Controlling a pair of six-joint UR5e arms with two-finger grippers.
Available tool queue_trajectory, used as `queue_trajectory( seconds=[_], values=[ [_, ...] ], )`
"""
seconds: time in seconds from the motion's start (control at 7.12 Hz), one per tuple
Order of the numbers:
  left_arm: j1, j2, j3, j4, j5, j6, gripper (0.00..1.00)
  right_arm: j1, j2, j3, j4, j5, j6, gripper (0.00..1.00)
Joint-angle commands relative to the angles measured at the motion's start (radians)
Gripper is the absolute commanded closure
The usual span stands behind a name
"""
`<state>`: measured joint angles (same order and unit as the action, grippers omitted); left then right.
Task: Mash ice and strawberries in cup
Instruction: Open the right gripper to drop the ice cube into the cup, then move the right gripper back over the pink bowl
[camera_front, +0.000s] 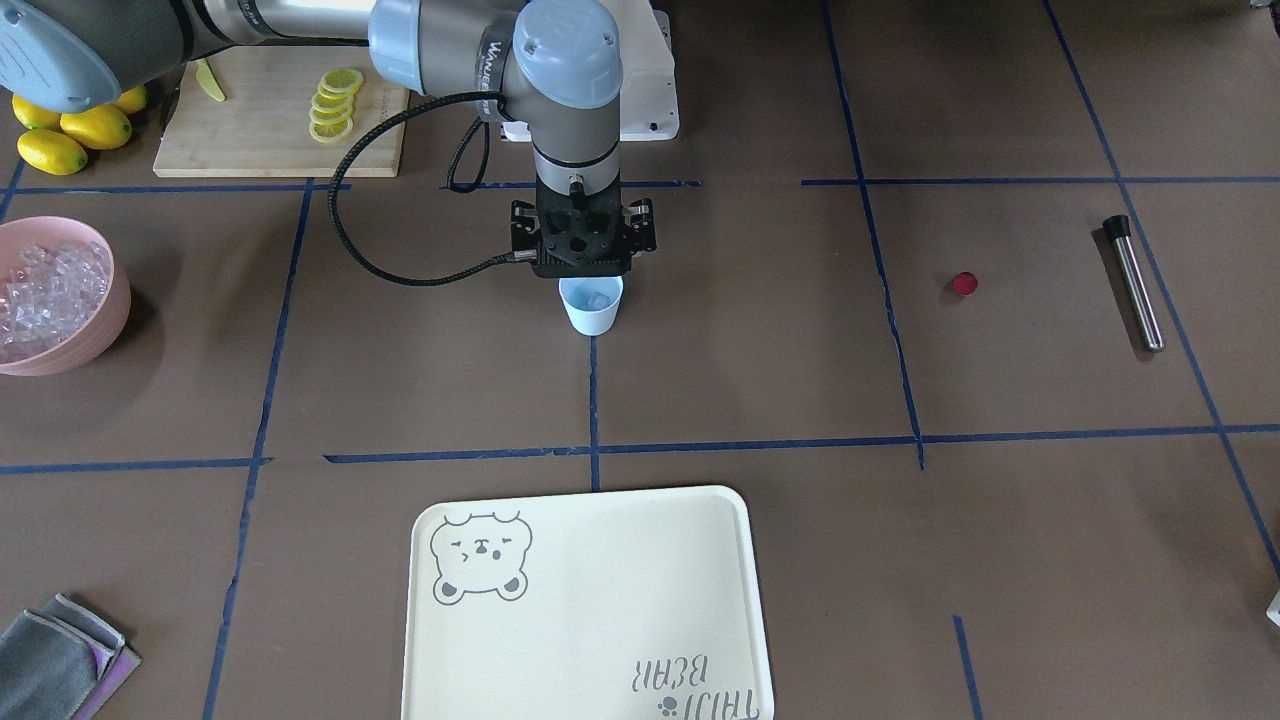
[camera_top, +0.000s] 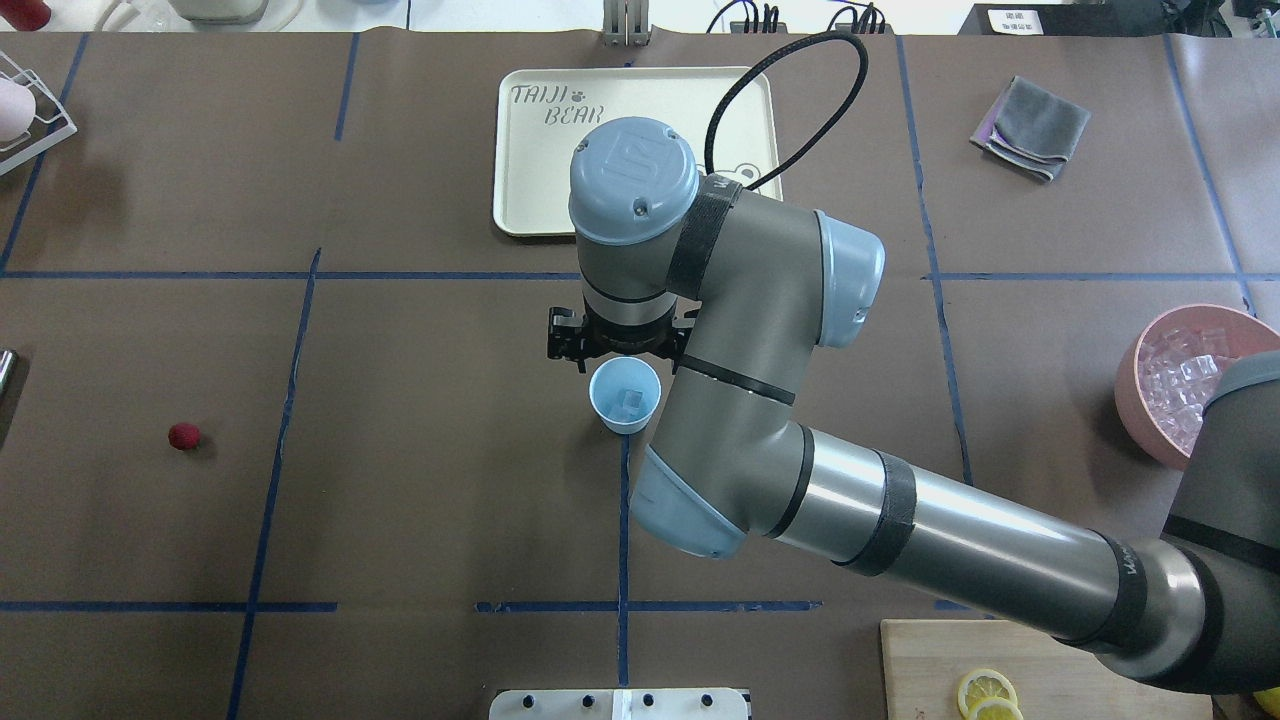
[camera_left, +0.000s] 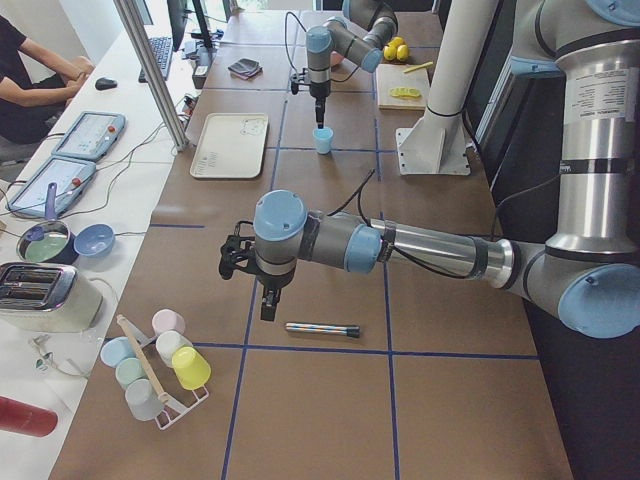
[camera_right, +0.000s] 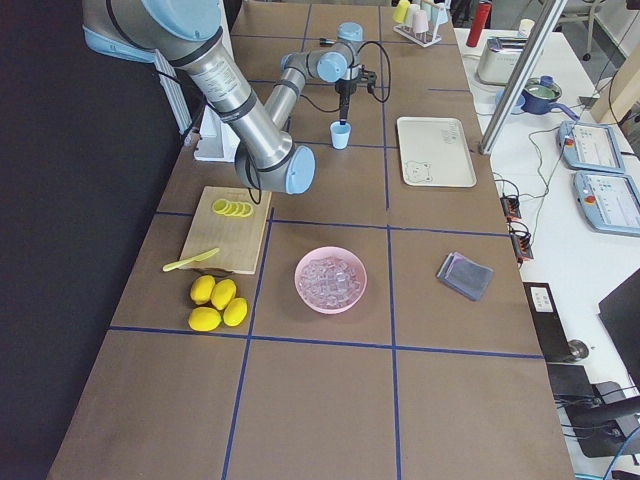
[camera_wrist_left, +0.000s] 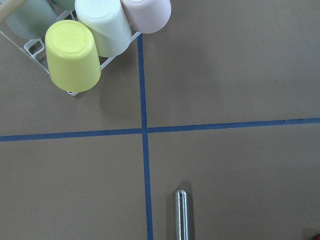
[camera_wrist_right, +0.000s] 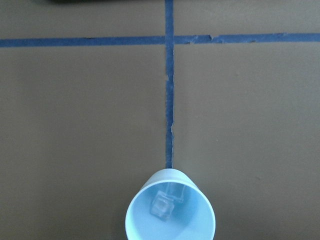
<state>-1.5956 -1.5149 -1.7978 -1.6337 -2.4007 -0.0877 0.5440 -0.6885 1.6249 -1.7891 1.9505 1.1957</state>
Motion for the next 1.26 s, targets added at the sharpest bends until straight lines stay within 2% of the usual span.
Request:
queue_trajectory(
  seconds=[0.0,0.28,0.56,0.84,0.98,1.12],
  values=[
    [0.000,-0.002,0.000,0.000,0.000,-0.001,0.00,0.057,-0.108,0.185,-0.041,0.004,-0.011,0.00],
    [0.000,0.001,0.002,0.000,0.000,-0.001,0.00,0.146,-0.358,0.462,-0.046,0.014,-0.124,0.01],
    [0.000,0.002,0.002,0.000,0.000,-0.001,0.00,0.226,-0.591,0.631,-0.035,0.024,-0.293,0.01],
    [0.000,0.002,0.000,0.000,0.000,-0.001,0.00,0.427,-0.788,0.658,0.020,0.169,-0.538,0.00],
    [0.000,0.002,0.000,0.000,0.000,-0.001,0.00,0.541,-0.895,0.626,0.096,0.223,-0.671,0.00],
    [0.000,0.002,-0.002,0.000,0.000,-0.001,0.00,0.636,-0.946,0.553,0.155,0.299,-0.790,0.00]
  ],
)
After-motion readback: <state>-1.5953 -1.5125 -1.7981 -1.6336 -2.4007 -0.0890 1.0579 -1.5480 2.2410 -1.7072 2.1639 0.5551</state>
